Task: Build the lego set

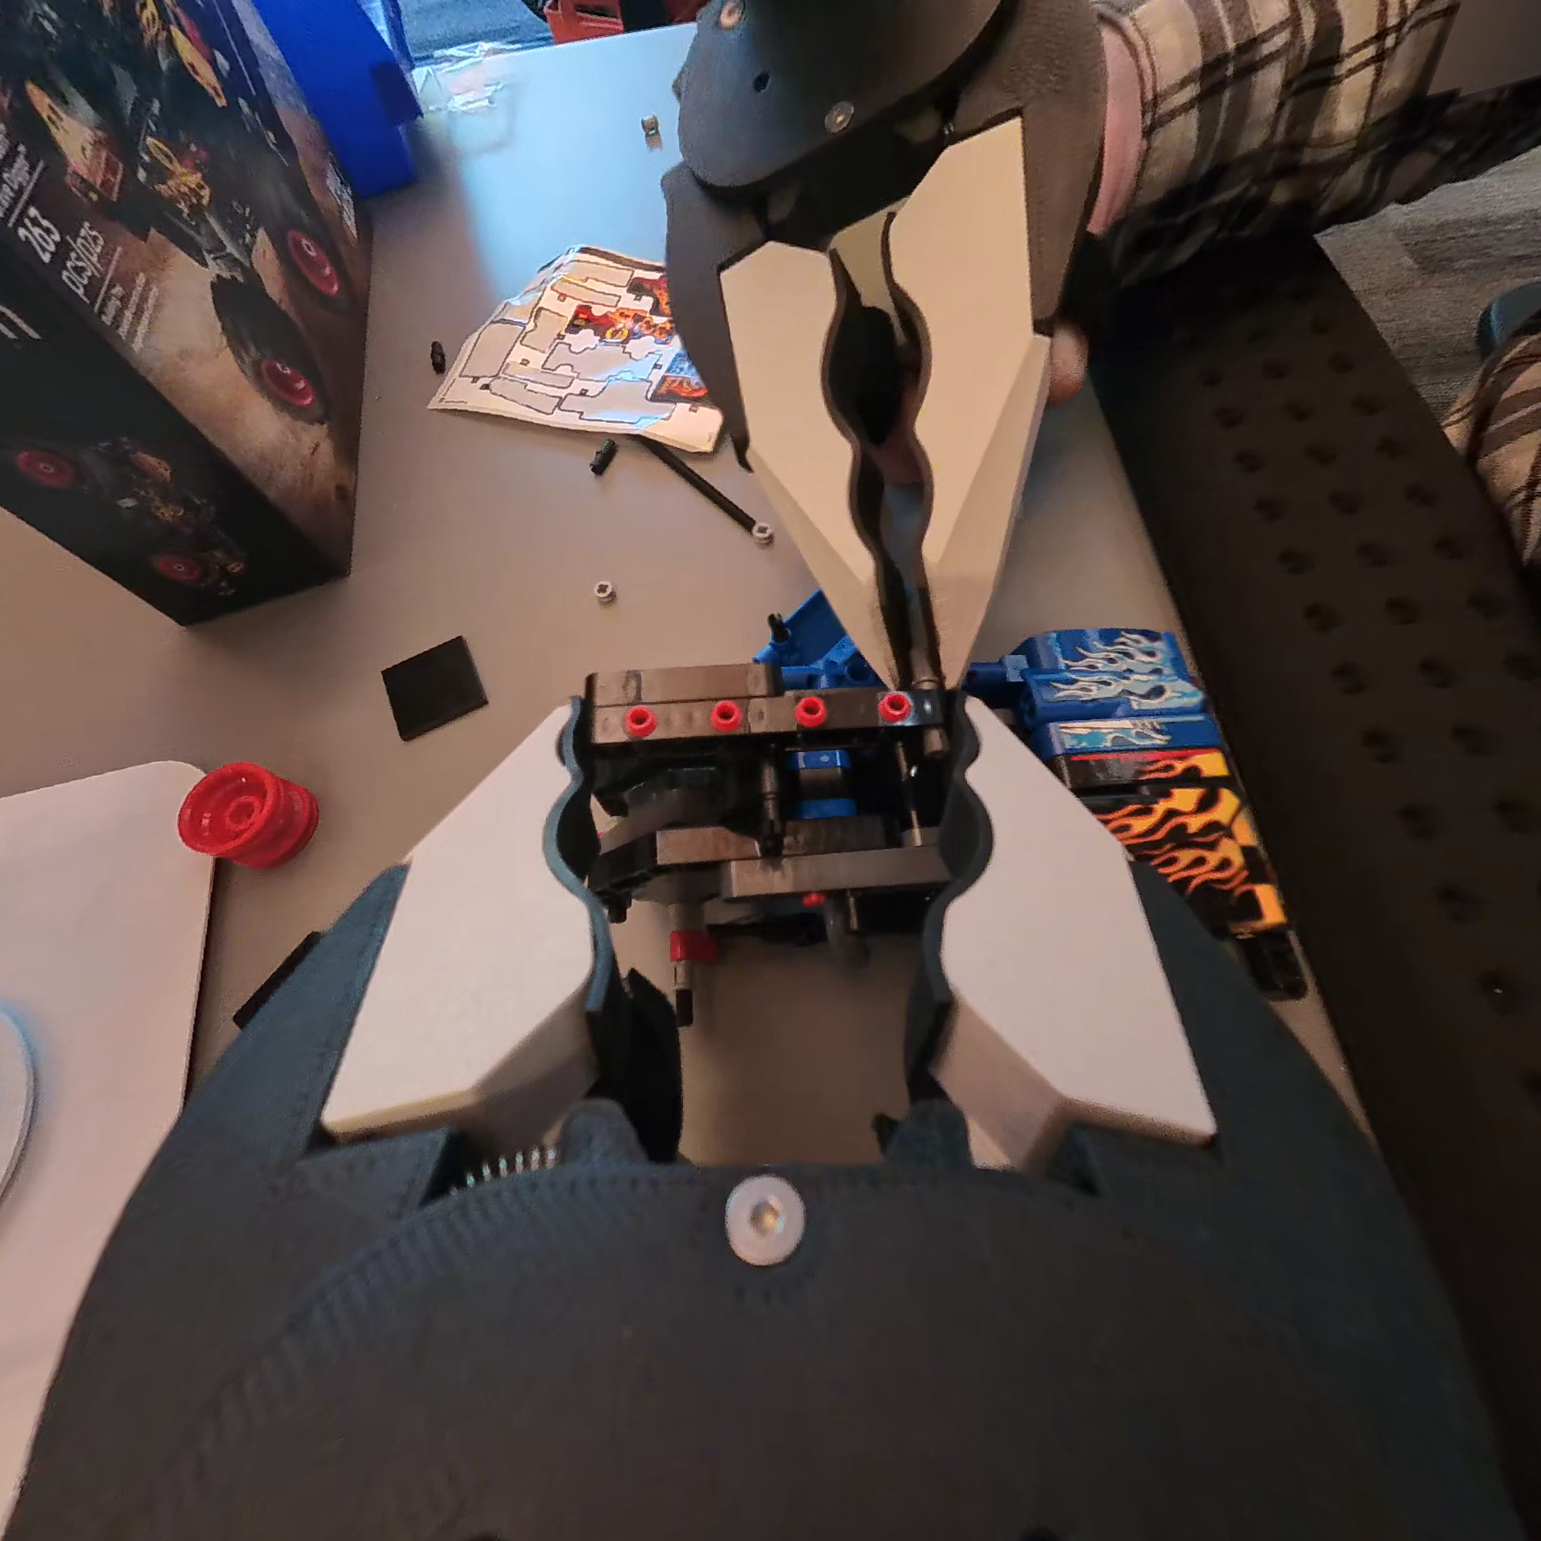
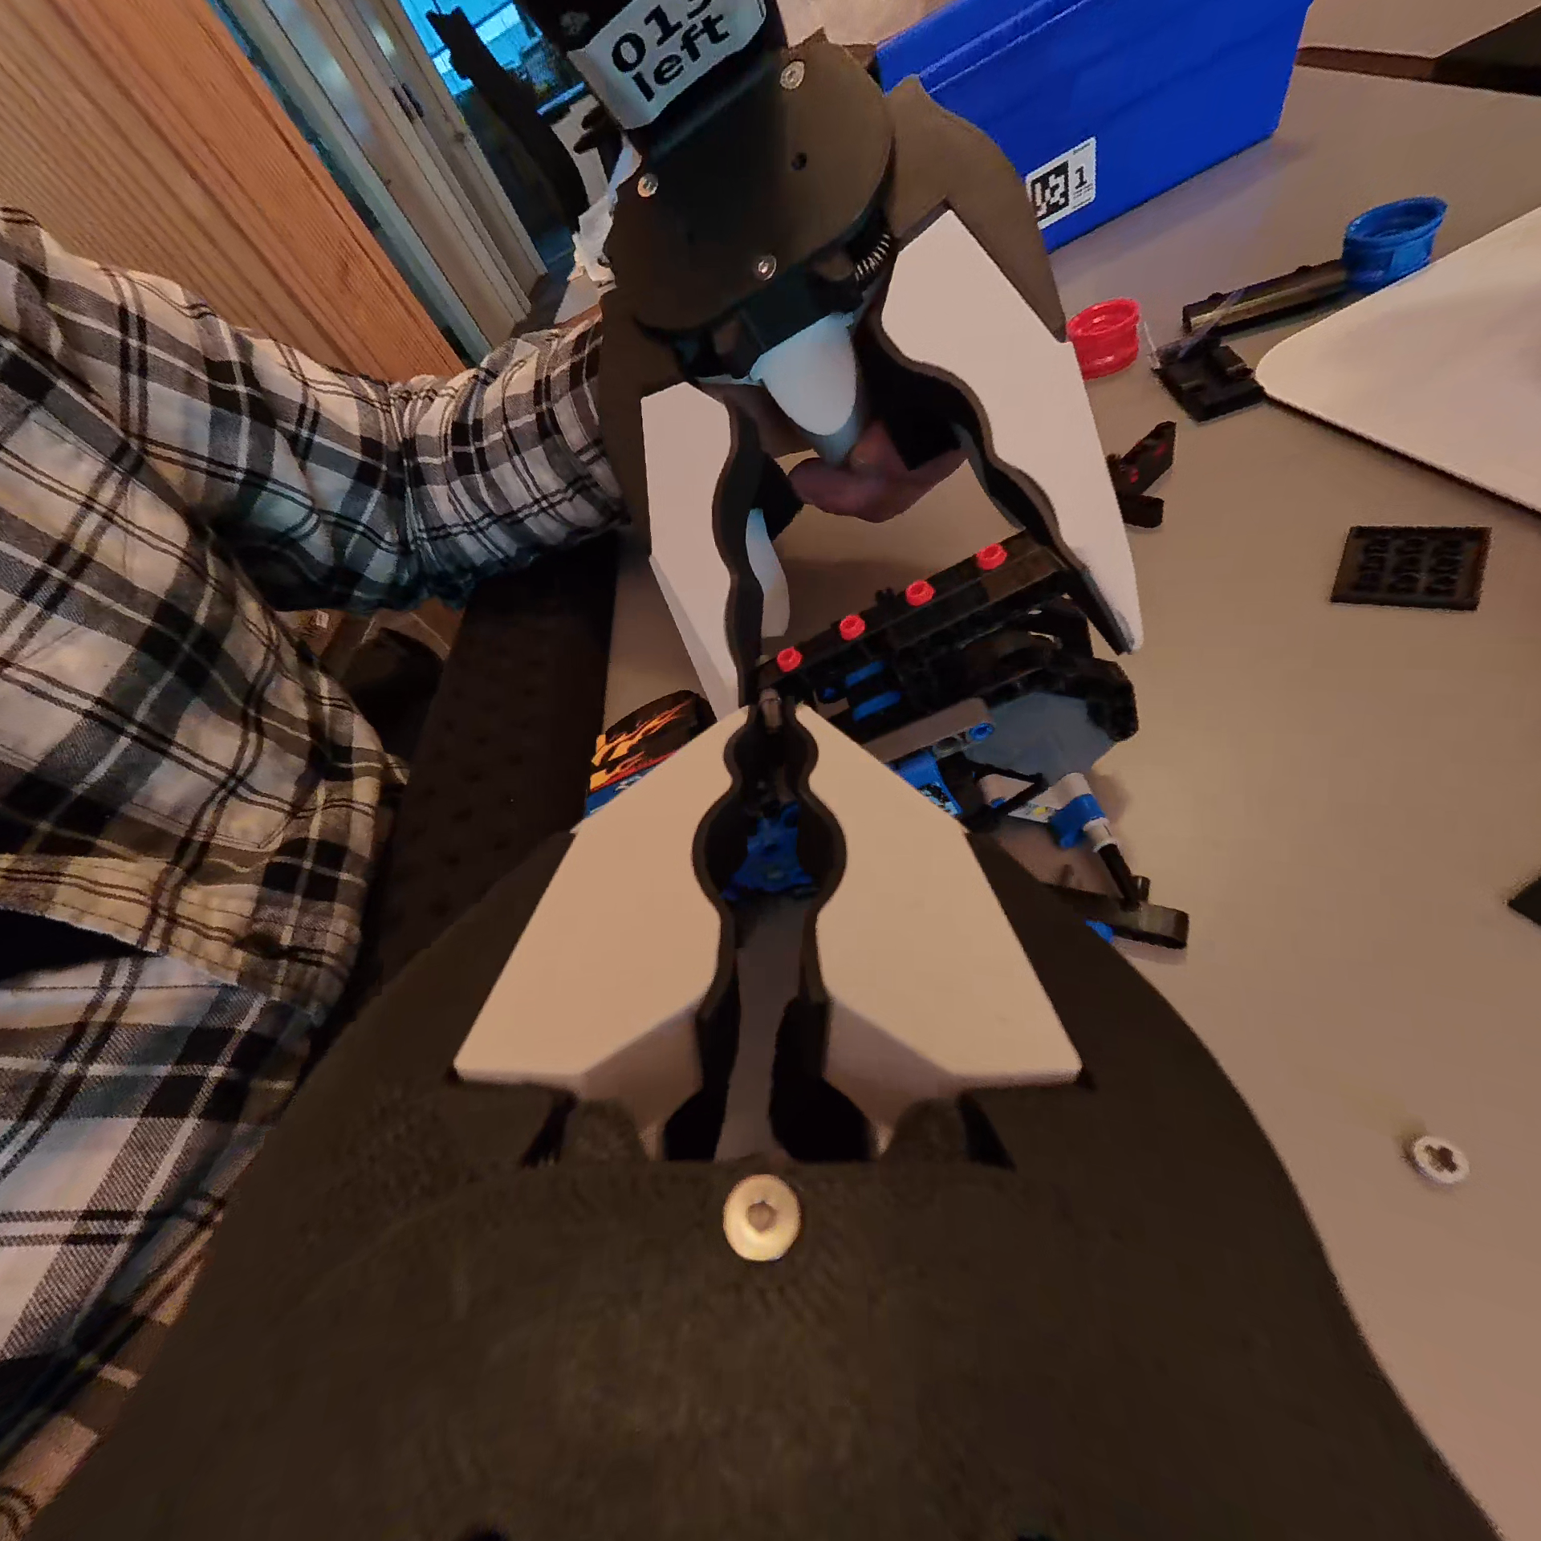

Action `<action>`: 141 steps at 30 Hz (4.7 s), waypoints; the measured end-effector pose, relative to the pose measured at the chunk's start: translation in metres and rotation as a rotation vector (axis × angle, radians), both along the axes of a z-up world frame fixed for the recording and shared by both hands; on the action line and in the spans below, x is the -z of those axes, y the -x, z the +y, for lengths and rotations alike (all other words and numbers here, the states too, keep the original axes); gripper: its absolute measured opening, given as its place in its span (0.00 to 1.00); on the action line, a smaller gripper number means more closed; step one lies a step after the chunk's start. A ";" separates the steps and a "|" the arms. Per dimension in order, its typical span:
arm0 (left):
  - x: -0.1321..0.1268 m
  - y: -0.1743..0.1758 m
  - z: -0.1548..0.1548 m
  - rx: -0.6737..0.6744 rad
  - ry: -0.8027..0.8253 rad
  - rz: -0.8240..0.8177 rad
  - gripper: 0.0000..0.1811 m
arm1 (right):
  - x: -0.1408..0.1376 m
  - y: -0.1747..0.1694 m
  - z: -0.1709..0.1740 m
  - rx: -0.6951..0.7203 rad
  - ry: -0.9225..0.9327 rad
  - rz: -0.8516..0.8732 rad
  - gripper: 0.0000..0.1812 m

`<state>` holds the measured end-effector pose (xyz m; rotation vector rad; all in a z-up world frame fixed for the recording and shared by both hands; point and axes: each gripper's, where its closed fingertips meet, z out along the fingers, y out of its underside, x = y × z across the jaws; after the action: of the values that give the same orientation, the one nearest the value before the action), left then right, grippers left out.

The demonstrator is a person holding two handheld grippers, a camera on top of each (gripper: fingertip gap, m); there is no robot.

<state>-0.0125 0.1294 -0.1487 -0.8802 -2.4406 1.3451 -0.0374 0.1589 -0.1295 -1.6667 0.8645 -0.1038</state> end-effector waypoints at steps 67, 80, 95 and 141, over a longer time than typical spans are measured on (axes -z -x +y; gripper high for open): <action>-0.011 0.015 0.011 -0.191 -0.094 0.249 0.19 | -0.001 0.009 -0.010 0.049 0.172 -0.172 0.01; -0.028 0.037 0.034 -0.269 -0.225 0.672 0.19 | -0.005 0.011 -0.001 0.063 0.256 -0.259 0.01; -0.036 0.049 0.023 -0.228 -0.159 1.021 0.05 | -0.012 0.023 0.001 -0.013 0.250 -0.317 0.01; 0.063 -0.150 0.055 -0.679 -0.267 -0.055 0.56 | -0.004 0.029 -0.031 -0.049 0.341 -0.098 0.13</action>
<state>0.1379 0.1840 -0.2116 -0.0067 -3.0081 1.1133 -0.0661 0.1274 -0.1252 -1.9809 0.7613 -0.3115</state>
